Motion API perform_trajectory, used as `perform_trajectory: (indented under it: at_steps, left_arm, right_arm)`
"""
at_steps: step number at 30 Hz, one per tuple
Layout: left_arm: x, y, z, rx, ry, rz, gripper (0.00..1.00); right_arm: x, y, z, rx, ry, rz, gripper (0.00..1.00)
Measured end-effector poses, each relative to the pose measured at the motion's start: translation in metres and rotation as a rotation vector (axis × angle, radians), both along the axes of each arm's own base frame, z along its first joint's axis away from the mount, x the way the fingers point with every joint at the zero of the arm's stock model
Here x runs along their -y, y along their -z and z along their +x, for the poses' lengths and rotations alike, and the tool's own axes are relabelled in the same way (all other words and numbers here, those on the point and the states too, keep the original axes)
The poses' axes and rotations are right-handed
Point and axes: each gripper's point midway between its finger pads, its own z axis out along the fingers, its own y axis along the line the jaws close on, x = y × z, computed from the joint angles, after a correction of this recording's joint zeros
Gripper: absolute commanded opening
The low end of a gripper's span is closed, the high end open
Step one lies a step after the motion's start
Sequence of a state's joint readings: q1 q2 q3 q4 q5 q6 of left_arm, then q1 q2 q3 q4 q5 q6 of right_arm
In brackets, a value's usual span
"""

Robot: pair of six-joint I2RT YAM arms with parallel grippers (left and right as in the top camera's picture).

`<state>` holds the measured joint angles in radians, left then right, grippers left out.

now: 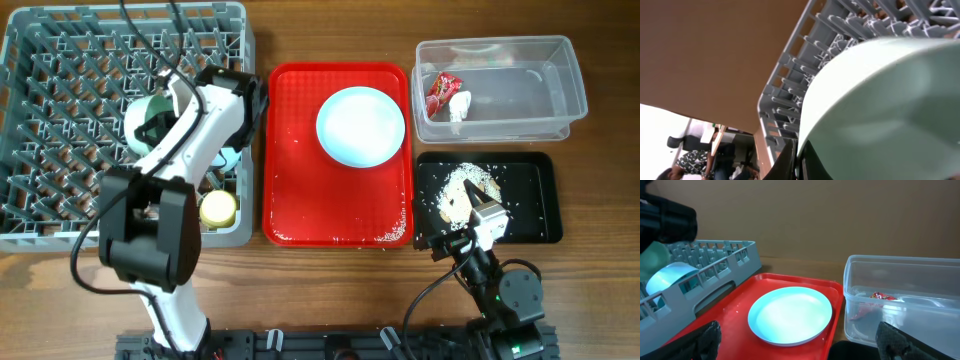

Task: Sort waste into correct bins and load items into the dishwasher rack
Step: 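Lift the pale green bowl into the dish rack and release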

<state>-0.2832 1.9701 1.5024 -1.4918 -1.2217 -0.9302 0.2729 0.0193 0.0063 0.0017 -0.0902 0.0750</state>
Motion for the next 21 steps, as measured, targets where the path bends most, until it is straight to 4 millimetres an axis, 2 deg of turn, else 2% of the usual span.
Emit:
perform_trajectory:
  at_steps: [5, 9, 13, 15, 17, 21]
  left_arm:
    - [0.011, 0.013, -0.003, -0.018, -0.006, -0.061, 0.20]
    - [0.026, 0.020, -0.009, -0.058, 0.007, -0.107, 0.39]
    - [0.036, 0.019, -0.013, -0.090, -0.004, -0.164, 0.69]
    - [0.043, 0.010, -0.011, -0.064, -0.029, -0.236, 0.86]
    - [0.052, 0.001, -0.009, -0.031, -0.048, -0.324, 0.91]
    - [0.082, -0.020, 0.000, 0.071, -0.033, -0.590, 0.89]
  right_arm:
    - [0.000, 0.000, 0.000, 0.000, 0.000, 0.000, 1.00]
    - [0.000, 0.000, 0.000, 0.000, 0.000, 0.000, 1.00]
    - [0.000, 0.000, 0.000, 0.000, 0.000, 0.000, 1.00]
    - [0.000, 0.000, 0.000, 0.000, 0.000, 0.000, 1.00]
    - [0.000, 0.000, 0.000, 0.000, 0.000, 0.000, 1.00]
    - [0.000, 0.000, 0.000, 0.000, 0.000, 0.000, 1.00]
